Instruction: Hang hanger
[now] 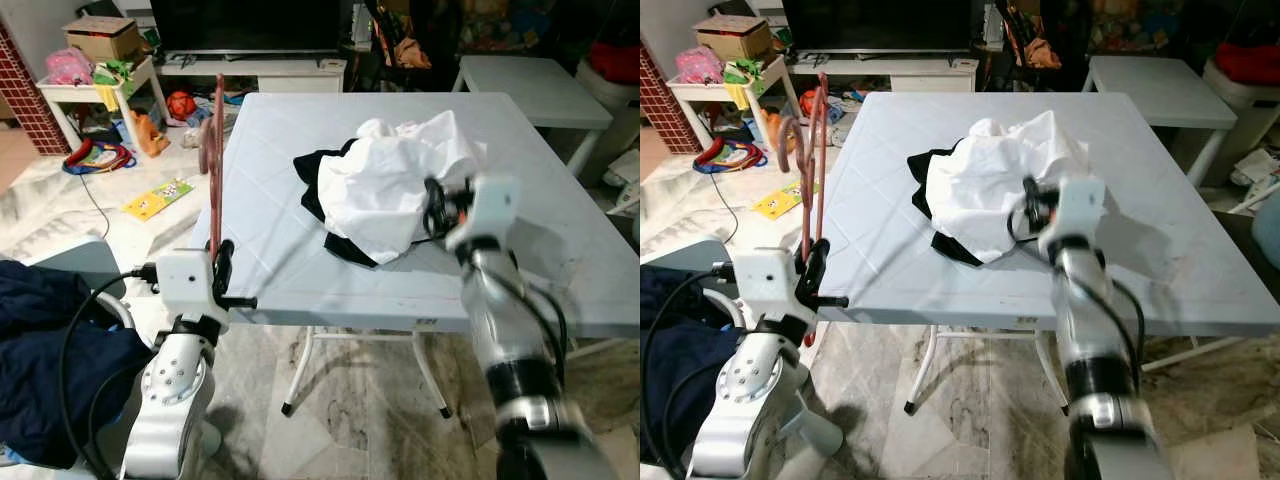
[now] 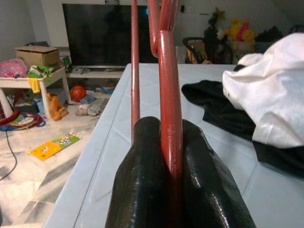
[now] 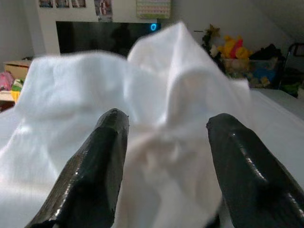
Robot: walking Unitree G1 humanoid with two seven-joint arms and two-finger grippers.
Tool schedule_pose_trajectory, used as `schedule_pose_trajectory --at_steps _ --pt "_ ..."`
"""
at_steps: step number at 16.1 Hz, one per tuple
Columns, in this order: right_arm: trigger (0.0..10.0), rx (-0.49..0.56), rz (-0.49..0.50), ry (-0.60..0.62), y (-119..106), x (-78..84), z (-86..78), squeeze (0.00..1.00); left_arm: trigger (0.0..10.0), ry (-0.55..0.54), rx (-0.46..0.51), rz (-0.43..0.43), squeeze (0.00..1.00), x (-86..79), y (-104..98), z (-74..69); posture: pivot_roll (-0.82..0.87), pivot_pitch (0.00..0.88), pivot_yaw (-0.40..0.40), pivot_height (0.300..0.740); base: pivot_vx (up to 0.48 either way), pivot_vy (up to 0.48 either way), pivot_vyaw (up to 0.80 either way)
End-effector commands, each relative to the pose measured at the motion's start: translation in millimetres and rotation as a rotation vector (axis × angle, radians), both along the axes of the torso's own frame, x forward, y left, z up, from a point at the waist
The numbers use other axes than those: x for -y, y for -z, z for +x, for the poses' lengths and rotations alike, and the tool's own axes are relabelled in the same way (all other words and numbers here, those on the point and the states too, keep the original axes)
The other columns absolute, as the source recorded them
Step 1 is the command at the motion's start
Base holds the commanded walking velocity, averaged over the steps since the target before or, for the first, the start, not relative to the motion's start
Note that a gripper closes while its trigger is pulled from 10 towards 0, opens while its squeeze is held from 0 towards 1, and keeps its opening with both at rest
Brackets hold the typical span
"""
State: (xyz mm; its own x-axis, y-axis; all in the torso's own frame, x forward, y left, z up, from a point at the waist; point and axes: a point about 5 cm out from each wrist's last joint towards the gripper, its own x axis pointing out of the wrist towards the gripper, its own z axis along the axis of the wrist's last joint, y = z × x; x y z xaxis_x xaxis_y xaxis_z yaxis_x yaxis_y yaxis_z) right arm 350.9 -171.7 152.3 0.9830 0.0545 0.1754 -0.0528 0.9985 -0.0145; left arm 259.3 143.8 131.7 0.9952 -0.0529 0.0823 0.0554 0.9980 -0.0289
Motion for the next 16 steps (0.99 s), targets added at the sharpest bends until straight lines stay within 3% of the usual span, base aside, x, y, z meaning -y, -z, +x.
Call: schedule_pose_trajectory --at_steps 1,2,3,10,12,16 --pt "10.0 0.014 -0.004 -0.026 -5 -5.3 -4.9 1.0 10.0 0.017 0.0 0.01 0.0 2.8 -2 -2.7 -0.05 0.0 0.029 0.74 0.0 0.0 0.0" --pt "10.0 0.003 -0.012 -0.036 -3 -5.0 -11.2 1.0 10.0 0.027 -0.01 0.004 0.0 6.0 0 -6.1 -0.06 0.0 0.03 0.74 0.0 0.0 0.0" --pt "10.0 -0.008 -0.014 -0.041 -3 -4.9 -15.3 0.0 10.0 0.029 -0.02 0.0 0.0 7.6 1 -8.1 -0.06 0.0 0.031 0.74 0.0 0.0 0.0" --pt "10.0 -0.058 -0.054 -0.068 -7 -14.7 -18.3 0.0 10.0 0.039 -0.024 0.005 0.0 8.5 -1 -5.7 -0.06 0.0 0.022 0.74 0.0 0.0 0.0" --pt "10.0 -0.068 -0.026 -0.105 -7 -19.7 -19.2 0.0 10.0 0.035 -0.025 0.006 0.0 8.5 -1 -5.9 -0.06 0.0 0.019 0.74 0.0 0.0 0.0" --pt "10.0 -0.055 -0.046 -0.068 -9 -18.9 -17.4 0.0 10.0 0.037 -0.027 0.006 0.0 8.9 0 -4.8 -0.06 0.0 0.016 0.74 -0.122 0.0 0.0"
